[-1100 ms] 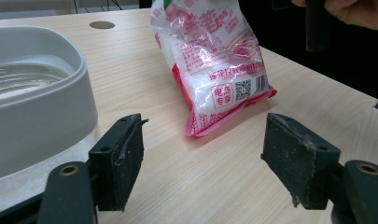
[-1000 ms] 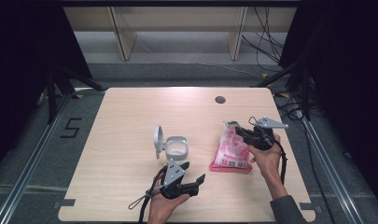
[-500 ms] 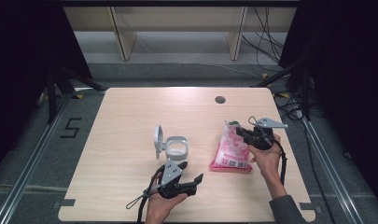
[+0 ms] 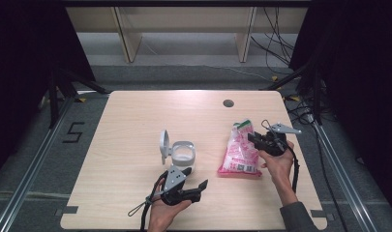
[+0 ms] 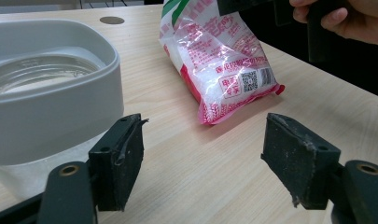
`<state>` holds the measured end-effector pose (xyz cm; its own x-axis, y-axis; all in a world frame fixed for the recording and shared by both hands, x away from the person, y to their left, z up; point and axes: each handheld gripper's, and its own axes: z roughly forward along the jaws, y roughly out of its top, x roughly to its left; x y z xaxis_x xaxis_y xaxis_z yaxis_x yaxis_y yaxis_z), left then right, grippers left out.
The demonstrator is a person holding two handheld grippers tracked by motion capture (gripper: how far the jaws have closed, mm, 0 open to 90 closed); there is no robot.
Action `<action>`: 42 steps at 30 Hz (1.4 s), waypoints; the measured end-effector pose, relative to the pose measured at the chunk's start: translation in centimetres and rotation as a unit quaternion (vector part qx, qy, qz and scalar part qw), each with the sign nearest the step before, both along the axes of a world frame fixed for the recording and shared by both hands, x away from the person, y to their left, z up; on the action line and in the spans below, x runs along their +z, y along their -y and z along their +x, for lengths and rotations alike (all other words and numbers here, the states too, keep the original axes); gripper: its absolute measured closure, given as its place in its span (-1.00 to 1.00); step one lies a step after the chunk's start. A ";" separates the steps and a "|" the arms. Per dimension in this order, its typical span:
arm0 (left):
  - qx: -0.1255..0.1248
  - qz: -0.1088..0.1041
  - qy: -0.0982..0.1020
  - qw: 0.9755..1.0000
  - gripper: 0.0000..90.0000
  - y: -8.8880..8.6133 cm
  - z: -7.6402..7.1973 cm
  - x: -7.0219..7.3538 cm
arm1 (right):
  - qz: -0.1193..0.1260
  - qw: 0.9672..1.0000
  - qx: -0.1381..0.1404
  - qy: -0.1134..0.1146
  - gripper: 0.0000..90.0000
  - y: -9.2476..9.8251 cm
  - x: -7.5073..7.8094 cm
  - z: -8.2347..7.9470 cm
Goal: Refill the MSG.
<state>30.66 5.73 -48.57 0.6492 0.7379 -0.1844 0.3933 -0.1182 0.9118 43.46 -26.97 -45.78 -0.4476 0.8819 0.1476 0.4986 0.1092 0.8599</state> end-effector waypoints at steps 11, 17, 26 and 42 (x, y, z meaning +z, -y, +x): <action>0.012 -0.007 0.007 1.000 -0.37 -1.3 -0.2 0.6 | 0.012 0.999 -0.038 -0.019 0.24 0.7 -0.1 -0.8; 0.024 -0.002 0.009 1.000 -0.37 -1.9 -0.2 0.9 | 0.017 0.999 -0.033 0.006 0.16 1.5 0.5 -1.5; 0.026 0.002 0.012 1.000 -0.37 -2.5 -0.3 1.1 | 0.029 0.999 -0.033 0.005 0.12 2.1 0.4 -2.5; 0.044 0.009 0.020 0.999 -0.32 -4.9 -0.3 1.7 | 0.016 1.000 0.026 0.002 -0.03 0.7 0.3 -4.7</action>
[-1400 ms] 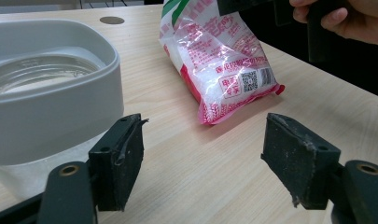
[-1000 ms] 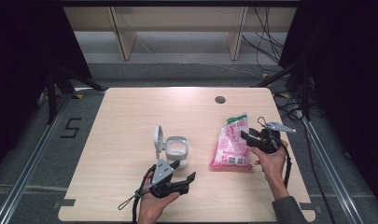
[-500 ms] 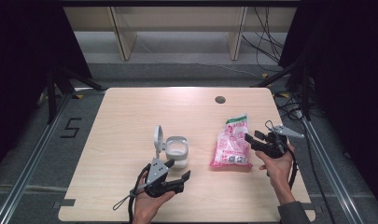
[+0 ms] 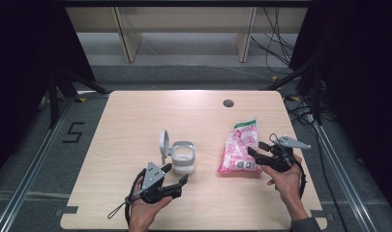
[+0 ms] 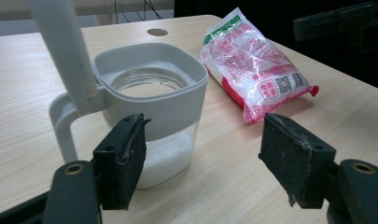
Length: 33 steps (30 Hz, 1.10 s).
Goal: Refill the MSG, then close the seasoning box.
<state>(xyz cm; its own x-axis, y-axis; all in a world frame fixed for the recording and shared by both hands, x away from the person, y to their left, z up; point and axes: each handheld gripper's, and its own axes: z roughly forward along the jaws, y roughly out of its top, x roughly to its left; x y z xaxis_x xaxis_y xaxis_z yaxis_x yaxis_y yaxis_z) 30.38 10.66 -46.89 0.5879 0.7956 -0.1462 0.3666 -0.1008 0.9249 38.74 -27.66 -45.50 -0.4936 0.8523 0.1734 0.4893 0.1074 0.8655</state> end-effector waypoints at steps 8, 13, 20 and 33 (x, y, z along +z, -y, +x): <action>0.014 0.008 0.017 1.000 -0.09 -1.8 -0.1 0.1 | -0.011 1.000 -0.005 -0.015 -0.03 -0.6 -0.4 -0.6; 0.029 0.010 0.026 0.999 0.46 -3.3 -0.2 0.1 | 0.013 1.000 -0.002 -0.026 -0.03 -0.6 -0.4 -1.1; 0.048 0.020 0.036 0.998 0.89 -3.9 0.0 0.1 | -0.009 1.000 0.012 -0.005 -0.01 -0.5 -0.7 -1.0; 0.068 0.026 0.047 0.996 0.98 -4.6 0.9 0.5 | -0.015 1.000 0.012 -0.012 -0.01 -0.8 -0.5 -1.7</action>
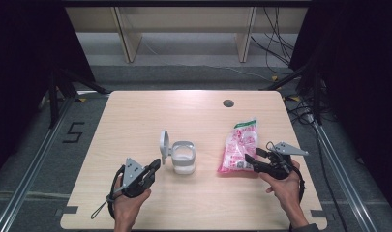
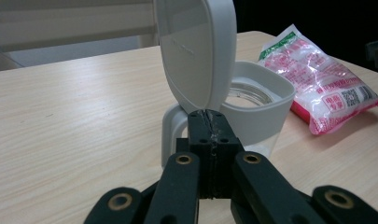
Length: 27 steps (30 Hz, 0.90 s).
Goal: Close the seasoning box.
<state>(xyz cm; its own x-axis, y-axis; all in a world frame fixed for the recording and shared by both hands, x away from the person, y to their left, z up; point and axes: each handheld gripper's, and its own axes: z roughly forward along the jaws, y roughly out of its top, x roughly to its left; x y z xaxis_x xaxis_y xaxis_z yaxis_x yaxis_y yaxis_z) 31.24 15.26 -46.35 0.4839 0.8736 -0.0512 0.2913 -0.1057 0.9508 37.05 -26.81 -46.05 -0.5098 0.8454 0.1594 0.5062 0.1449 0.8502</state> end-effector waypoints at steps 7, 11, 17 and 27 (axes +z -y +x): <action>-0.001 -0.001 -0.004 1.000 0.98 -0.1 0.7 0.2 | -0.006 1.000 0.012 0.004 -0.01 -0.2 0.0 -0.3; -0.006 -0.003 -0.007 1.000 0.98 -0.2 1.1 0.3 | 0.009 1.000 0.014 0.002 -0.01 -0.3 0.0 -0.6; -0.005 -0.006 -0.013 1.000 0.98 -0.1 1.5 0.3 | 0.009 1.000 0.015 0.006 -0.02 -0.3 -0.1 -1.1; 0.001 -0.003 -0.015 1.000 0.97 -0.4 2.6 0.8 | -0.005 1.000 0.030 0.004 -0.02 -0.7 -0.2 -1.9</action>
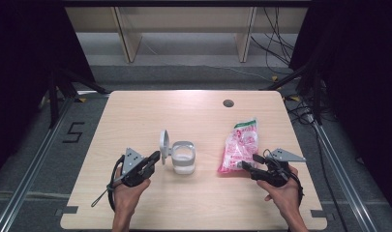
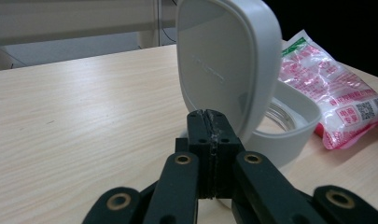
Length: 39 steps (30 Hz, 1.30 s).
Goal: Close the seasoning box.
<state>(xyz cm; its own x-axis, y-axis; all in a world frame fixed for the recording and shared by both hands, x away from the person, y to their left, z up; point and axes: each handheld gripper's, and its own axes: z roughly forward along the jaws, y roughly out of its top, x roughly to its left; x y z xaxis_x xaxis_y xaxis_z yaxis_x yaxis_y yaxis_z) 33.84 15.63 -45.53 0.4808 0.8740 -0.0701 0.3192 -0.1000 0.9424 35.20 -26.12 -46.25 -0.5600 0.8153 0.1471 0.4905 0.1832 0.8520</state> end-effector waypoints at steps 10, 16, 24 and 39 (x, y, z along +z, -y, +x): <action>-0.008 0.007 0.000 1.000 0.98 0.1 0.5 0.5 | -0.001 1.000 -0.003 -0.005 -0.03 -0.2 -0.1 -0.6; -0.012 0.009 0.002 1.000 0.98 0.4 0.6 0.7 | 0.004 1.000 -0.005 -0.003 -0.04 0.0 0.0 -0.9; -0.012 0.012 0.003 1.000 0.98 0.5 0.6 0.9 | 0.002 1.000 -0.009 -0.003 -0.12 0.3 -0.2 -1.2; -0.018 0.014 0.010 1.000 0.98 0.7 0.6 1.2 | 0.013 1.000 -0.023 -0.008 -0.13 0.4 -0.3 -2.3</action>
<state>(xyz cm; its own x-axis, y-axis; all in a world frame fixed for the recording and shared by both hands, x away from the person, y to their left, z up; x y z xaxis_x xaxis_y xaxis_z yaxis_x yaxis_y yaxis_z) 34.43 14.94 -44.33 0.5139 0.8571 -0.0361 0.2962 -0.1378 0.9451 32.94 -26.49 -46.51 -0.5193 0.8359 0.1778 0.5113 0.1372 0.8484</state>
